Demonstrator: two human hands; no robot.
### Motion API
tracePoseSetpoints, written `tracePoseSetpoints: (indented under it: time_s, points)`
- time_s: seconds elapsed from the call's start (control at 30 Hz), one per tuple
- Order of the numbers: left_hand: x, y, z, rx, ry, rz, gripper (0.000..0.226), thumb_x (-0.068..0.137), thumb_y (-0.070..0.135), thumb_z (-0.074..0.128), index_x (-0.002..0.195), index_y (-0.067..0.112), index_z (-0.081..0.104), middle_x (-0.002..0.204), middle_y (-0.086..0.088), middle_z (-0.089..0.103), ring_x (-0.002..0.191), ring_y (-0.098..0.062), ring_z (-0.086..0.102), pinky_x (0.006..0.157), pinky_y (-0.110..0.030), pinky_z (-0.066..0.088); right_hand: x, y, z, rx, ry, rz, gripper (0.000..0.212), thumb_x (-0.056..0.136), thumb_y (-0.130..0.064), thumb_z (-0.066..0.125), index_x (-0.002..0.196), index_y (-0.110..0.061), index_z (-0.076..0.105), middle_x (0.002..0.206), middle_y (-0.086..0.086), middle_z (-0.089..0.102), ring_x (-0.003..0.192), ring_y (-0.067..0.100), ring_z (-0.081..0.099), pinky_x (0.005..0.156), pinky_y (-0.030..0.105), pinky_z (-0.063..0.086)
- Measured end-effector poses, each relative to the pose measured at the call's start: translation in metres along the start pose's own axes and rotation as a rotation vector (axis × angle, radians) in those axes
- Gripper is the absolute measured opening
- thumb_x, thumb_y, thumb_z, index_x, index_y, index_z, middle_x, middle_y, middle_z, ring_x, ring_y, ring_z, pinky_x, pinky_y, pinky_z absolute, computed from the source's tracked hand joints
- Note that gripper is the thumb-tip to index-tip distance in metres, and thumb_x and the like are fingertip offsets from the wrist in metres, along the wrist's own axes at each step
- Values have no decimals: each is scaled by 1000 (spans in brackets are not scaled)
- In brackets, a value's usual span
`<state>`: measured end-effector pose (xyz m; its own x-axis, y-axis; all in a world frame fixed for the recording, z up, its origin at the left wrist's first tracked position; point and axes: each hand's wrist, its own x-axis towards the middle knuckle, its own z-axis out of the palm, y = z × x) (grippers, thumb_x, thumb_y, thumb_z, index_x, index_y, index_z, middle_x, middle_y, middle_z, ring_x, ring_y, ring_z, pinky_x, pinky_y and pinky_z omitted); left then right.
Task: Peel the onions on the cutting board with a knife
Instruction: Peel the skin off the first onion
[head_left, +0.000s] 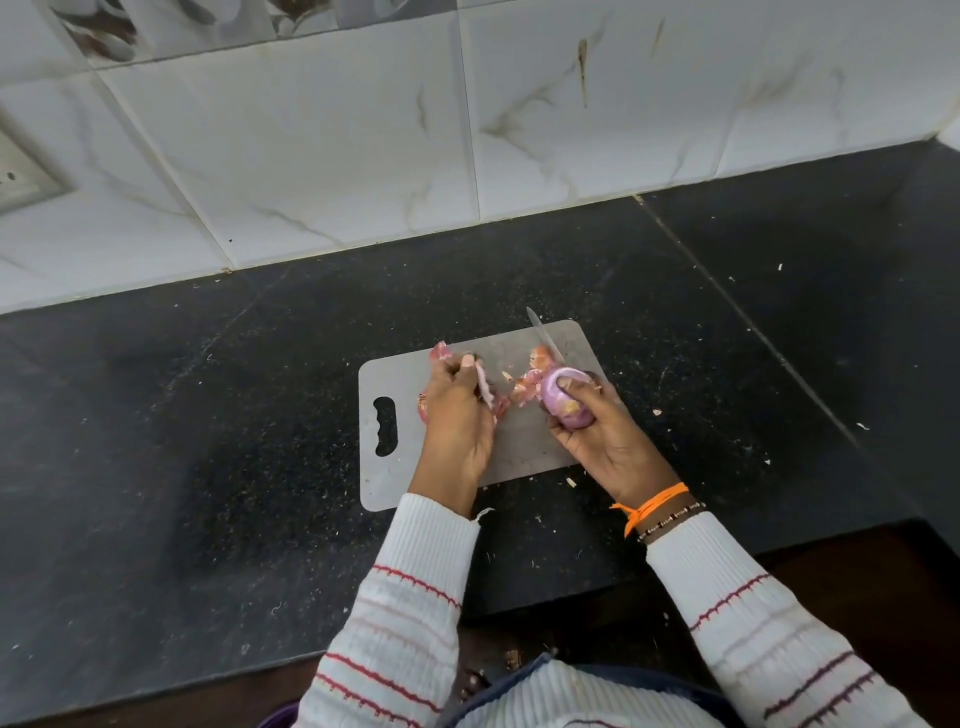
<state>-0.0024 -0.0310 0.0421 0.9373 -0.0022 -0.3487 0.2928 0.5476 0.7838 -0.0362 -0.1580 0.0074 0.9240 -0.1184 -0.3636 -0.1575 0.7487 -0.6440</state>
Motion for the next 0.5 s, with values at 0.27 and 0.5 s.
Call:
tracePoseSetpoints:
  time_s: [0.27, 0.5]
  points:
    - [-4, -6, -2, 652, -214, 240, 11, 92, 13, 55, 93, 17, 65, 94, 3, 67, 93, -13, 64, 79, -25, 54, 2, -6, -2, -686, -234, -256, 58, 72, 10, 68, 119, -22, 56, 123, 0, 57, 112, 17, 57, 89, 35, 53]
    - [1, 5, -12, 1042, -295, 474, 27, 78, 8, 71, 105, 9, 69, 95, 7, 66, 83, 1, 62, 75, -6, 48, 9, -3, -4, -785, -258, -218, 67, 60, -15, 73, 121, -30, 50, 139, 3, 40, 122, 19, 48, 99, 37, 47]
